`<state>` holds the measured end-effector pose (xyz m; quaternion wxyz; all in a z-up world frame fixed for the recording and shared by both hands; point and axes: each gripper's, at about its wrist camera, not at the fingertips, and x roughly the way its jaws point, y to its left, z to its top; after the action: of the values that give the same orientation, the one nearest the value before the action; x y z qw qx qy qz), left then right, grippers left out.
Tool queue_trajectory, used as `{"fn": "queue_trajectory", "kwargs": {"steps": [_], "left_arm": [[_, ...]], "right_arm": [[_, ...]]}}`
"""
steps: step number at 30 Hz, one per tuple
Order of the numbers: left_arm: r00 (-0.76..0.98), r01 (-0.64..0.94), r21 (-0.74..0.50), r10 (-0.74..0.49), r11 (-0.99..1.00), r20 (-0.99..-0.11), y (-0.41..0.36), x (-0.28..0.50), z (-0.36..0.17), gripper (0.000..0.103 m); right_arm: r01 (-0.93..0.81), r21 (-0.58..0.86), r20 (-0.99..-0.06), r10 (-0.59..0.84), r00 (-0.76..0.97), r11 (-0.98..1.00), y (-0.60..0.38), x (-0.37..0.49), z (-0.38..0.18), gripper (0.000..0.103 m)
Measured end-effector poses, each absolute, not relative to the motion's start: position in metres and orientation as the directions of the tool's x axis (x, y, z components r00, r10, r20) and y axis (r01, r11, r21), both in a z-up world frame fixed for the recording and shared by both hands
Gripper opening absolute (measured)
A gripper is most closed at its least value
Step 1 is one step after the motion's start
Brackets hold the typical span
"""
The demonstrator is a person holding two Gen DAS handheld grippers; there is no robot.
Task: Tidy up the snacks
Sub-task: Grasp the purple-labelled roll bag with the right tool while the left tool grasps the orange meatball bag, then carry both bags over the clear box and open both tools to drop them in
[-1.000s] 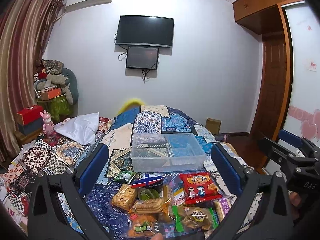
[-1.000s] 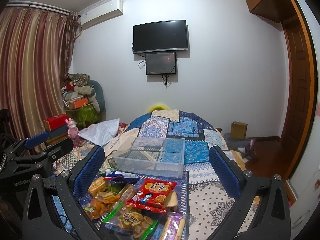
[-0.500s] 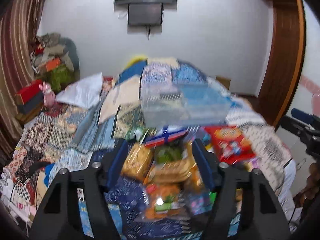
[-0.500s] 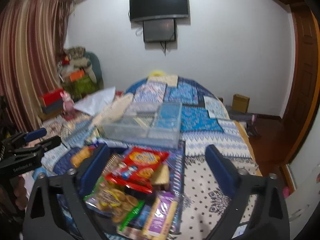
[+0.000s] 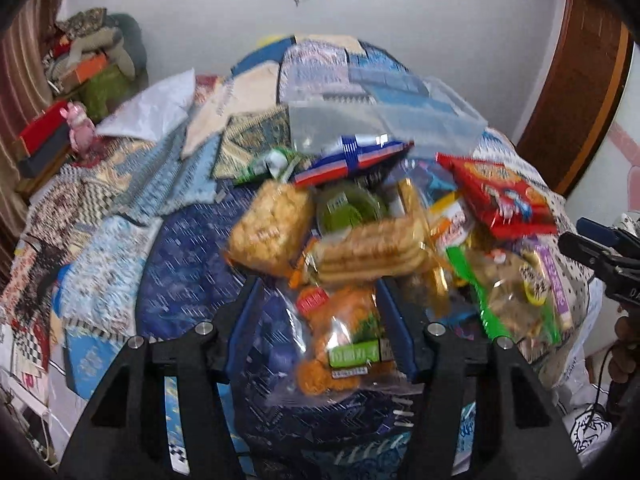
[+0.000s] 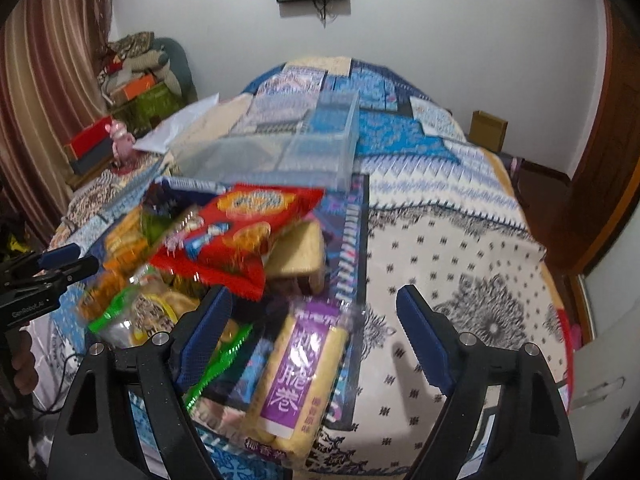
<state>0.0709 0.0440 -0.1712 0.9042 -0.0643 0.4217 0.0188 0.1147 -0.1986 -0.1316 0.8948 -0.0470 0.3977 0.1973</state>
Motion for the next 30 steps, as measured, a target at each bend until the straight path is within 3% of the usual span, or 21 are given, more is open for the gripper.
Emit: {"fn": "queue_trajectory", "kwargs": {"steps": [7, 11, 13, 16, 17, 18, 30], "left_arm": [[0.556, -0.059, -0.155, -0.097, 0.986, -0.825, 0.04, 0.08, -0.198, 0.067], [0.572, -0.07, -0.175, -0.104, 0.982, -0.814, 0.042, 0.077, -0.203, 0.068], [0.581, -0.084, -0.184, -0.102, 0.979, -0.808, 0.045, 0.076, -0.203, 0.062], [0.588, -0.091, -0.192, -0.103, 0.977, -0.802, 0.048, 0.071, -0.2, 0.055], [0.593, -0.095, -0.193, -0.1, 0.977, -0.799, 0.049, 0.069, -0.198, 0.046], [0.596, -0.094, -0.194, -0.101, 0.976, -0.796, 0.049, 0.069, -0.197, 0.043], [0.697, -0.11, -0.171, -0.047, 0.979, -0.715, 0.059, 0.061, -0.153, 0.042]], "right_arm": [[-0.418, 0.098, -0.78, 0.331, 0.531, 0.903, -0.19, 0.118, -0.154, 0.079], [-0.418, 0.105, -0.809, 0.322, 0.491, 0.902, -0.186, 0.121, -0.168, 0.058], [-0.41, 0.117, -0.82, 0.321, 0.473, 0.904, -0.188, 0.124, -0.174, 0.046], [-0.402, 0.139, -0.819, 0.334, 0.468, 0.905, -0.192, 0.125, -0.176, 0.046], [-0.399, 0.135, -0.815, 0.331, 0.476, 0.907, -0.193, 0.123, -0.175, 0.046], [-0.391, 0.118, -0.811, 0.316, 0.492, 0.913, -0.194, 0.122, -0.173, 0.045], [-0.309, 0.096, -0.729, 0.278, 0.625, 0.946, -0.219, 0.123, -0.132, 0.043]]}}
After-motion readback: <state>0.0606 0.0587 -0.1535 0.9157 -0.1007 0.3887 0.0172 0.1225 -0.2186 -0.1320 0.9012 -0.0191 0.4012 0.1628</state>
